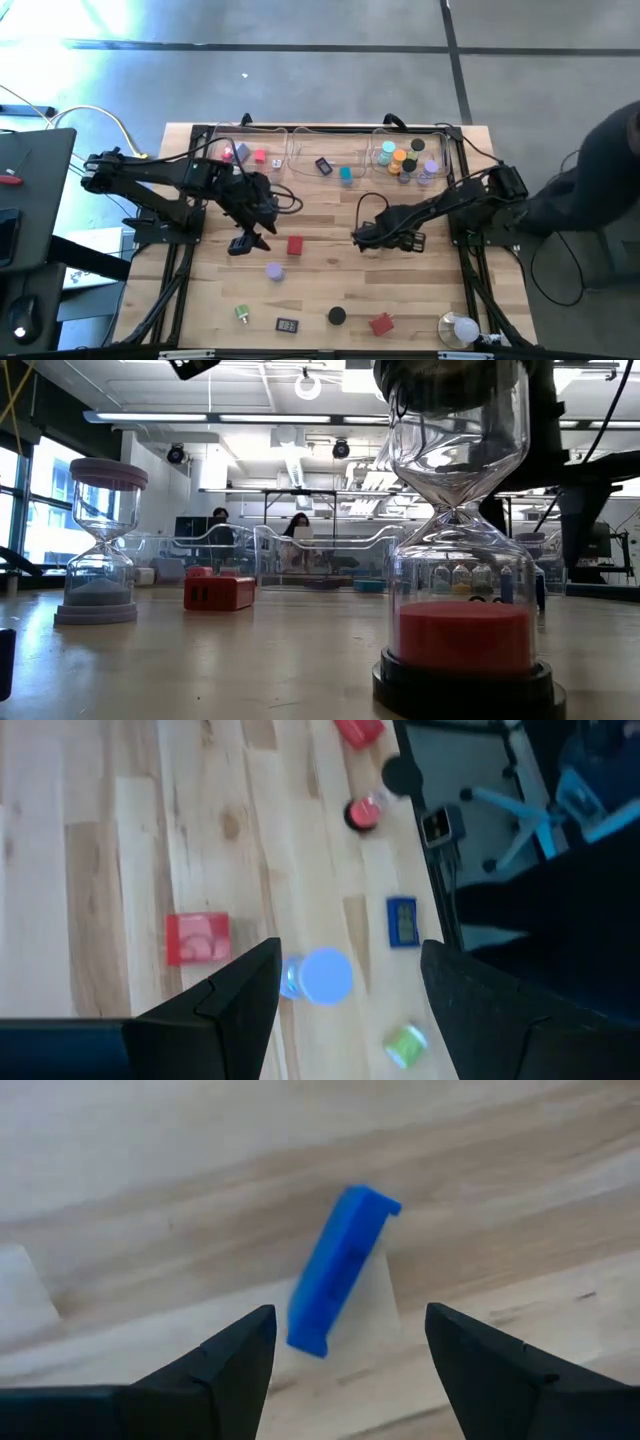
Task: Pick & Place Office items
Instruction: Put the blue digital clock into the middle transparent bin
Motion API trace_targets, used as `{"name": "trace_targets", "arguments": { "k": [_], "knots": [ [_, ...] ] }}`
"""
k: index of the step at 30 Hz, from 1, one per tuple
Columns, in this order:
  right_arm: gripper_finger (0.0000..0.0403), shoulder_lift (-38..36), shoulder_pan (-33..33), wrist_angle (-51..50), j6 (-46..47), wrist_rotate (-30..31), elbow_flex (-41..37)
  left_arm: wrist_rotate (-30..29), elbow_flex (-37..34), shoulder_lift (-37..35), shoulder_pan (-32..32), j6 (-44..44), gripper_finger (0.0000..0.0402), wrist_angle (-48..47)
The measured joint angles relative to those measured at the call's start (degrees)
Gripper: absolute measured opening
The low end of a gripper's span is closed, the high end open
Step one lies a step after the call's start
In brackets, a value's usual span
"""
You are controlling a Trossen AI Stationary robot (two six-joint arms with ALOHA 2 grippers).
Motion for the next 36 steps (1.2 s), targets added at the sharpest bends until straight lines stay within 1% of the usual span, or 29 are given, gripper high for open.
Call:
{"name": "trace_targets", "arguments": {
  "k": [12,19,21,25,36],
  "knots": [
    [0.0247,0.0,-4.07,2.82,0.5,1.21,0.0,-0.09,0.0,0.0,-4.68,1.42,0.0234,-6.56],
    [0.0247,0.0,-4.41,3.32,6.21,1.11,0.0,-0.93,-0.02,0.0,-8.36,1.01,0.0234,-8.17],
    [0.0247,0.0,-4.41,3.2,7.25,0.18,0.0,-1.34,-0.02,0.0,-9.07,0.99,0.0234,-8.18],
    [0.0247,0.0,-4.37,3.11,7.33,-2.99,0.0,-1.62,-0.02,0.0,-9.37,1.47,0.0234,-8.17],
    [0.0247,0.0,-4.41,3.11,7.27,-2.75,0.0,-1.77,-0.16,-0.24,-9.41,1.48,0.0234,-8.18]
  ]
}}
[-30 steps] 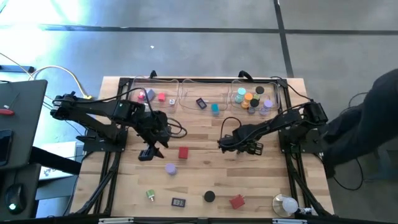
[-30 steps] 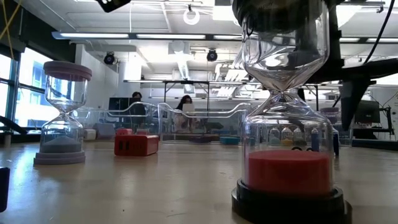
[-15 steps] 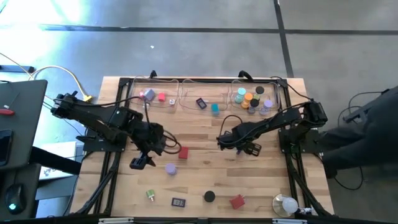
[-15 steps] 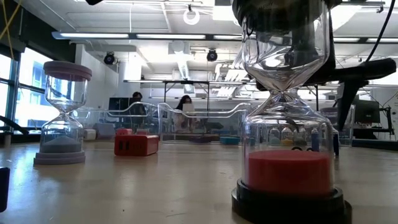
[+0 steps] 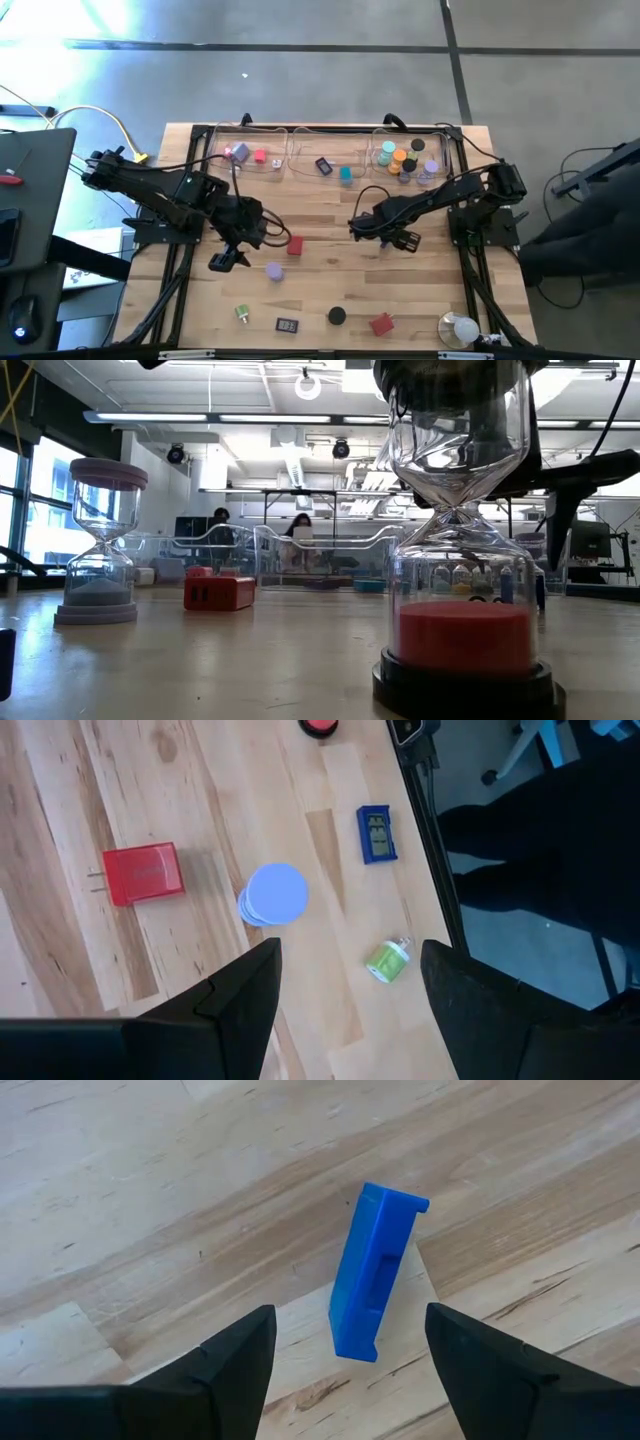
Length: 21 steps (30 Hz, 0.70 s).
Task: Pick & Place Office items
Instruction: Put the blue digital clock into the middle transparent bin
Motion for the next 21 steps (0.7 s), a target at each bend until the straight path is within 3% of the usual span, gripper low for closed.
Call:
{"name": "trace_targets", "arguments": {
  "k": [16,21],
  "knots": [
    [0.0246,0.0,0.57,8.91,3.42,0.48,-8.51,1.13,-1.72,-0.43,-0.22,-0.94,0.0234,-0.19],
    [0.0212,-0.01,0.59,10.06,1.88,1.45,-9.29,0.59,-1.72,-0.44,-0.2,-0.89,0.0234,-0.8]
  ]
}}
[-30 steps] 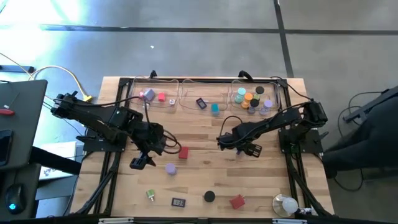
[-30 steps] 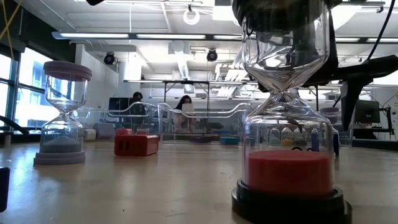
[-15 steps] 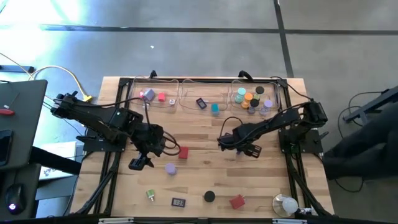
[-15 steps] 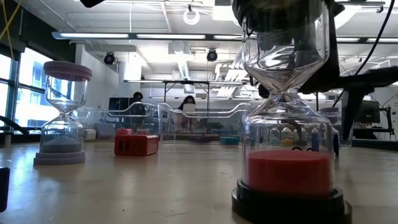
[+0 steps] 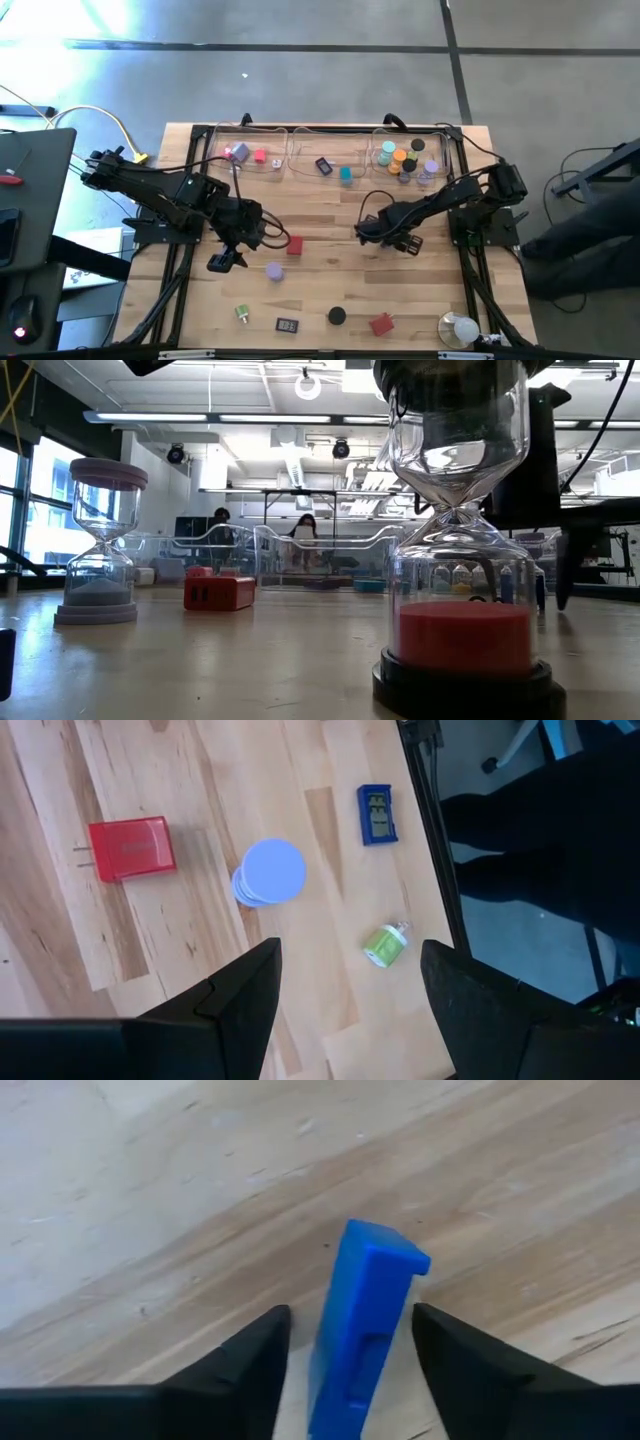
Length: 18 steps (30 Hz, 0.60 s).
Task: Pick & Place Office items
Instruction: Put the blue digital clock into the middle transparent bin
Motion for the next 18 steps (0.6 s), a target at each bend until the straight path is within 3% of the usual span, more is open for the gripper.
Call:
{"name": "trace_targets", "arguments": {
  "k": [12,18],
  "knots": [
    [0.0037,-0.02,-0.63,0.97,-4.89,1.4,-0.16,-0.24,0.0,0.0,0.0,0.45,0.0234,0.0],
    [0.0037,-0.05,-0.42,1.46,-7.82,1.51,-0.13,-0.26,-0.02,0.0,0.0,0.46,0.0234,0.03]
  ]
}}
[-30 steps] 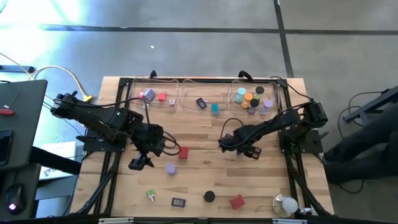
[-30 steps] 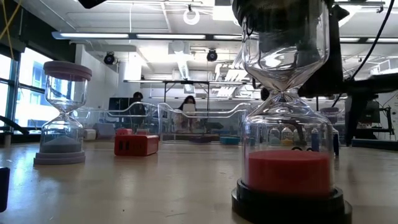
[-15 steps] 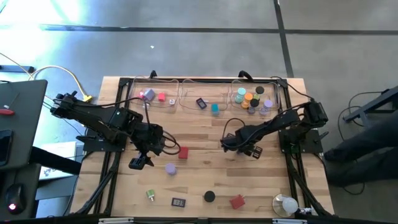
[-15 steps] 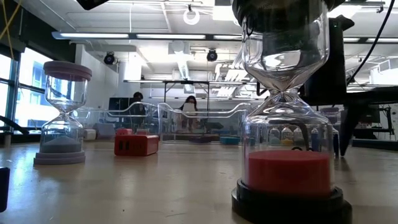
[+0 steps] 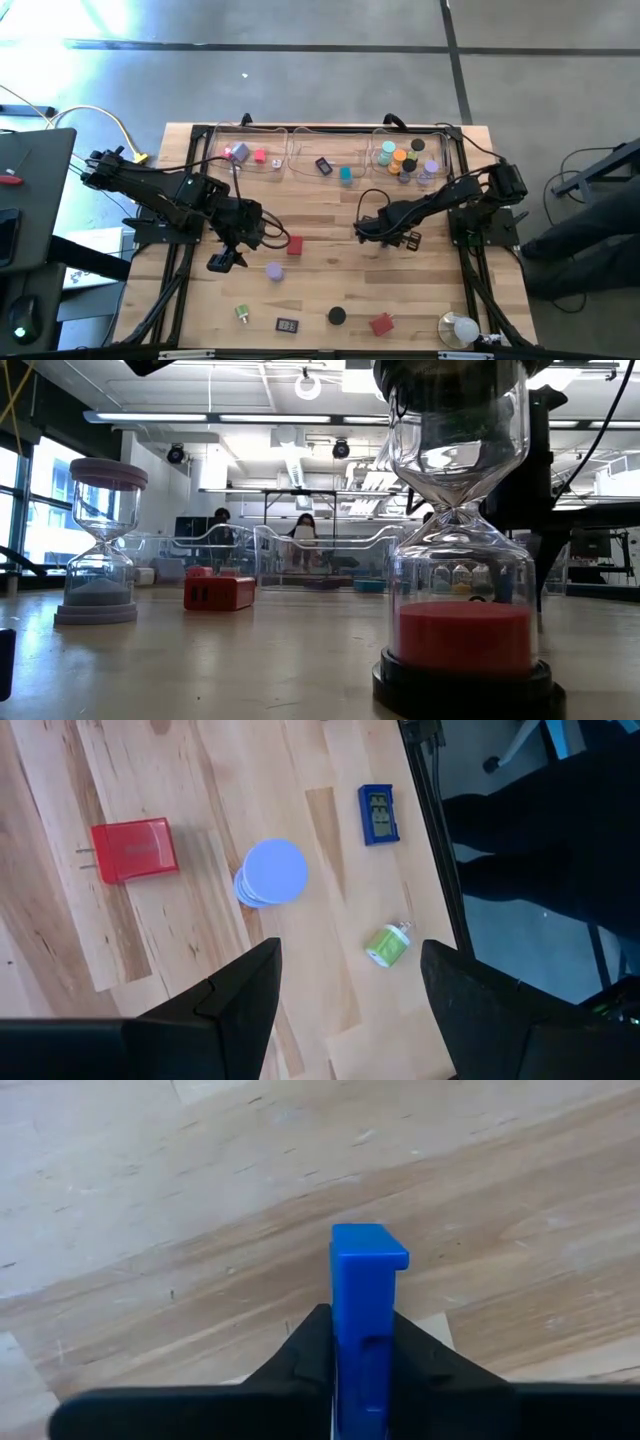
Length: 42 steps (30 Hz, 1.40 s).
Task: Pick & Place Office items
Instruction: Put the blue digital clock into the middle transparent bin
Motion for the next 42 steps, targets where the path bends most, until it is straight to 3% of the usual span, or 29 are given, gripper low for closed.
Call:
{"name": "trace_targets", "arguments": {
  "k": [4,8,17,22,27,31,42],
  "knots": [
    [0.0052,-0.5,-0.07,-0.21,-1.48,-0.38,0.66,0.65,-0.97,0.0,0.0,-0.18,0.0234,0.3],
    [0.0035,-2.3,-0.07,-0.26,-4.22,1.33,2.5,3.4,-1.45,0.0,0.0,-0.99,0.0234,0.36],
    [0.0035,-8.08,-1.62,-7.13,-12.86,11.93,13.23,3.78,-1.49,-0.09,-0.87,-1.48,0.0234,1.64],
    [0.0035,-8.51,-4.92,-10.79,-23.61,16.09,22.68,3.78,-1.49,-0.09,2.12,0.86,0.0234,1.78],
    [0.0035,-8.81,-10.59,-7.96,-36.59,19.02,29.78,6.43,-1.49,-0.42,6.58,2.59,0.0234,1.18],
    [0.0035,-8.73,-15.67,-2.94,-45.2,18.99,31.41,6.51,-1.49,-0.42,10.03,4.13,0.0234,0.3],
    [0.0035,-6.69,-26.61,7.58,-63.32,11.23,31.41,7.44,-1.49,-0.42,16.67,7.79,0.0234,-0.71]
  ]
}}
